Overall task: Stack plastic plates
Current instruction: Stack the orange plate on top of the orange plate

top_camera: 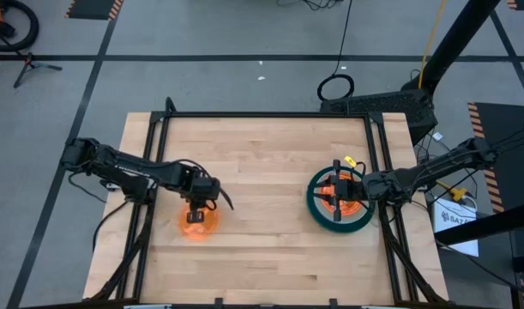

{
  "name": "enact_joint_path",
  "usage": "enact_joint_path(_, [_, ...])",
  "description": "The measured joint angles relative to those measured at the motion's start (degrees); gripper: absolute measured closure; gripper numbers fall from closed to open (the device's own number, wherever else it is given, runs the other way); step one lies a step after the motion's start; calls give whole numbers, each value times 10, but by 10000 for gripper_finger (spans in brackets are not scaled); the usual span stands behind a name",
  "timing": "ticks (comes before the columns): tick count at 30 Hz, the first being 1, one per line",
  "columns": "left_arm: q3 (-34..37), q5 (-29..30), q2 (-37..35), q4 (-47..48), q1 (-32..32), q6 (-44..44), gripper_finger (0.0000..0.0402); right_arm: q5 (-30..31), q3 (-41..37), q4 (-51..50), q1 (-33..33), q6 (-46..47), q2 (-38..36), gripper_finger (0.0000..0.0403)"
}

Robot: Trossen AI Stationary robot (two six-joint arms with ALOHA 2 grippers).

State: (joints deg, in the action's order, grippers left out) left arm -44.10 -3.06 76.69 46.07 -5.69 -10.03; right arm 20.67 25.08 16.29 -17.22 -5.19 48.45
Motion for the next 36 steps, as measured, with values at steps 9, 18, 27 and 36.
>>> enact_joint_path(9, [0, 19, 0, 34, -8, -12, 338, 0, 0, 0, 0, 0, 0, 321])
enact_joint_path(18, [0, 102, 1, 37, -26, -6, 230, 0, 0, 0, 0, 0, 0, 321])
enact_joint_path(27, [13, 104, 1, 32, -27, 9, 219, 0, 0, -2, 0, 3, 0, 321])
enact_joint_path(36, [33, 92, 3, 16, -28, 9, 220, 0, 0, -5, 0, 7, 0, 321])
